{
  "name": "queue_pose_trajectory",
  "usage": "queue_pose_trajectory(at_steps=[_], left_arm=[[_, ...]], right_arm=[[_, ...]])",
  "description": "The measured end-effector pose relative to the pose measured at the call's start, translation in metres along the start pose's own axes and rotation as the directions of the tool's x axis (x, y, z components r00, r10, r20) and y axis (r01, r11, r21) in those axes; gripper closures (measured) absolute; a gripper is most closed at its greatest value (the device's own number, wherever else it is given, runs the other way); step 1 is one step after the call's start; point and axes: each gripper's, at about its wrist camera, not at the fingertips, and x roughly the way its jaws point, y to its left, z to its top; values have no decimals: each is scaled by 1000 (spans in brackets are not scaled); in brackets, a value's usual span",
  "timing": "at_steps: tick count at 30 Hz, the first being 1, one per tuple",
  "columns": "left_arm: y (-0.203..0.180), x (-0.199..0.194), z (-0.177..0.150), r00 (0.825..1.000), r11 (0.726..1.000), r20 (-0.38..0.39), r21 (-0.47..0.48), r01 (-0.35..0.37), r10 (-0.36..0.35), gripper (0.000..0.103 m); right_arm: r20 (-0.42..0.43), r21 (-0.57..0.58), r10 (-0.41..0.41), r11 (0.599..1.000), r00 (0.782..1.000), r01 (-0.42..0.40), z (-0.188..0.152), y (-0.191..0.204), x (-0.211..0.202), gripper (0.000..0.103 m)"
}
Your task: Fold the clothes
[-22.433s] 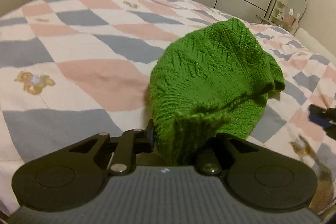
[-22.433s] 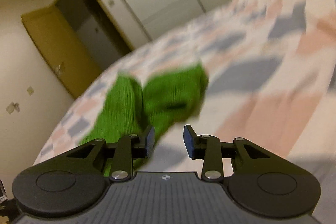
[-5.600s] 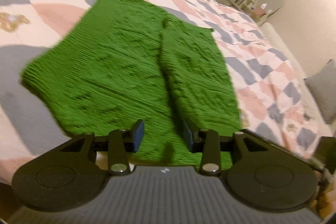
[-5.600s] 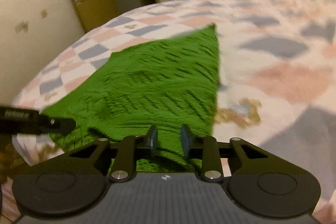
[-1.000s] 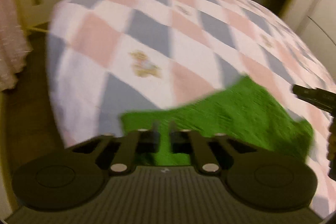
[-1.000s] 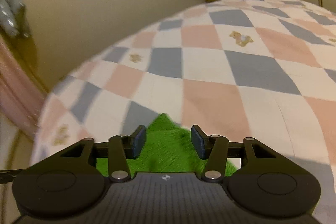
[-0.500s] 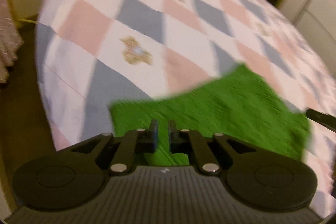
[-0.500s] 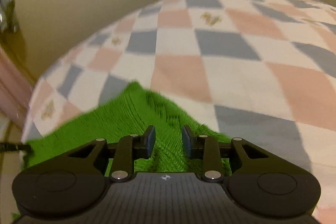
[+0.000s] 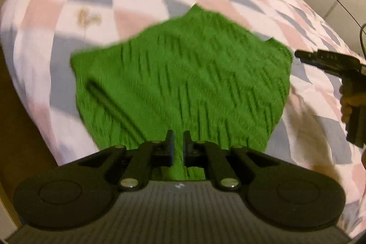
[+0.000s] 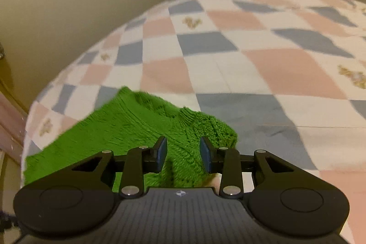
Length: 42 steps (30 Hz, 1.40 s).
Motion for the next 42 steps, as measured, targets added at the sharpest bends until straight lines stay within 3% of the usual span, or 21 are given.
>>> queue_pose_trajectory(at_steps=[4,8,11,16,19,22,26,32,34,36,38,42], left_arm=[[7,11,23,999,996,-35,89,14,-11,99],[25,37,49,996,980,-72,185,72,-59,99],[46,68,69,989,959,-115,257,117,-89,99],[87,75,99,967,909,-165,341,242,-195,99],[107,70,105,948,871,-212,387,304,-237,99],[118,74,94,937,826,-239,449,340,-256,99],[121,80,84,939,786,-172,515,343,-297,99],[130,65,69,922,717,-61,609,338,-383,98],[137,73,58,924,712,-29,628,314,-382,99],[141,77,46,908,702,36,647,297,-418,99],[143,76,34,891,695,104,668,266,-441,100],[151,63,13,872,735,196,636,235,-448,100]], right_arm=[[-4,100,63,993,998,-62,-18,10,-14,66],[-24,153,82,985,996,-78,-48,36,-13,66],[-84,210,-6,977,996,23,-70,50,4,66],[6,353,-169,922,986,156,-87,79,-15,65],[63,453,-203,878,977,153,-107,120,-39,65],[51,470,-180,872,982,135,-134,168,-47,65],[-39,467,-179,866,983,177,-177,196,-20,66],[144,459,-197,882,970,111,-199,206,-37,66],[187,428,-189,899,964,93,-211,211,-44,66],[173,394,-186,913,967,106,-228,212,-38,70],[219,358,-191,928,957,103,-241,213,-33,70],[336,314,-201,945,920,92,-259,221,-35,70]])
